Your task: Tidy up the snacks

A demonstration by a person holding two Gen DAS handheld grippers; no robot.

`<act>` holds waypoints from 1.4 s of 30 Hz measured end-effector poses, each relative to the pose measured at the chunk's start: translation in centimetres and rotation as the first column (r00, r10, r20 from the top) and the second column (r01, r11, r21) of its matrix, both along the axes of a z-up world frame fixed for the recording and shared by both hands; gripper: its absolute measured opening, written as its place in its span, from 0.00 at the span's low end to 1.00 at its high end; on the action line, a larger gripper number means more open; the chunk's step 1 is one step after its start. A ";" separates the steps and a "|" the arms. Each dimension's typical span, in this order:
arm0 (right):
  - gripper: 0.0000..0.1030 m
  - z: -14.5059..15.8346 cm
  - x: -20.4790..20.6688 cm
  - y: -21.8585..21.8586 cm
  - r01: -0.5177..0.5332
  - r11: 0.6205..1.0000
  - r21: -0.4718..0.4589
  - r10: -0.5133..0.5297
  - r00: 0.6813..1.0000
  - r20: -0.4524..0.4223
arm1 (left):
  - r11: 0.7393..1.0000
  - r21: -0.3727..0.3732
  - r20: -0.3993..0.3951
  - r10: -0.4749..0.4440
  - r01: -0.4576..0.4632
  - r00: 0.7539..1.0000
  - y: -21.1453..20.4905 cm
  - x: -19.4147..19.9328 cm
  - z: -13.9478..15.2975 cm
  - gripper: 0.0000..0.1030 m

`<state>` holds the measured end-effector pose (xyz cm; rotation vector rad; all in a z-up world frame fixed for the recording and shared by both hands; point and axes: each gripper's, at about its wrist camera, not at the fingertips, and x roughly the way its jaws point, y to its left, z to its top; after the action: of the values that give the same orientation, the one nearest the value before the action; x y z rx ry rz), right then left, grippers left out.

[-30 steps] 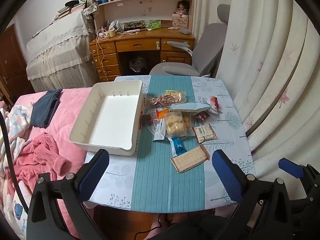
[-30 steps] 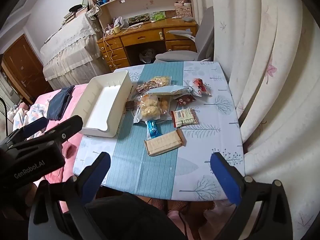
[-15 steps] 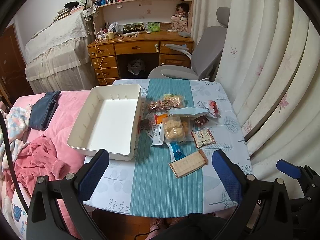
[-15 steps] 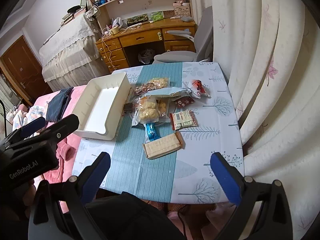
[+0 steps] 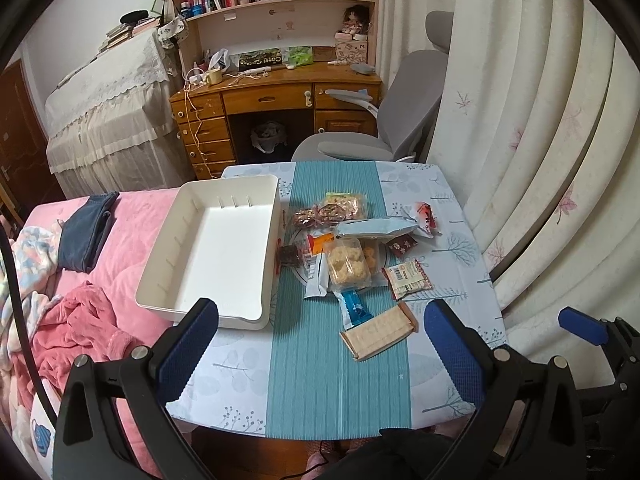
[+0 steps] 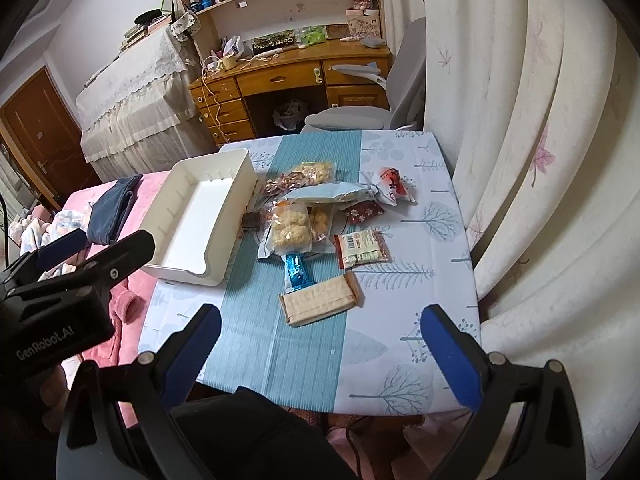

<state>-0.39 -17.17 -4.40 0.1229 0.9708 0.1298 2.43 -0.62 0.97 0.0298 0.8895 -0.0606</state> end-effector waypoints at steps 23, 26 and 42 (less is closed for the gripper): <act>0.98 -0.2 -0.4 2.1 0.122 0.989 -0.078 -0.118 0.992 0.049 | 0.978 -0.052 -0.029 -0.204 0.203 0.978 2.2 1.4 -1.1 0.99; 0.98 -0.6 -0.6 2.0 0.136 0.987 -0.080 -0.133 0.990 0.044 | 0.972 -0.058 -0.023 -0.228 0.226 0.973 2.1 1.5 -1.6 0.99; 0.98 -1.9 3.1 -2.0 0.071 0.996 -0.062 -0.066 0.995 0.070 | 0.958 -0.037 -0.117 -0.288 0.286 0.950 -1.6 3.9 -7.5 0.99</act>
<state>2.70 -19.20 -6.26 0.0923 0.9005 0.0393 6.28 -2.20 -6.57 0.1385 1.0016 -0.3464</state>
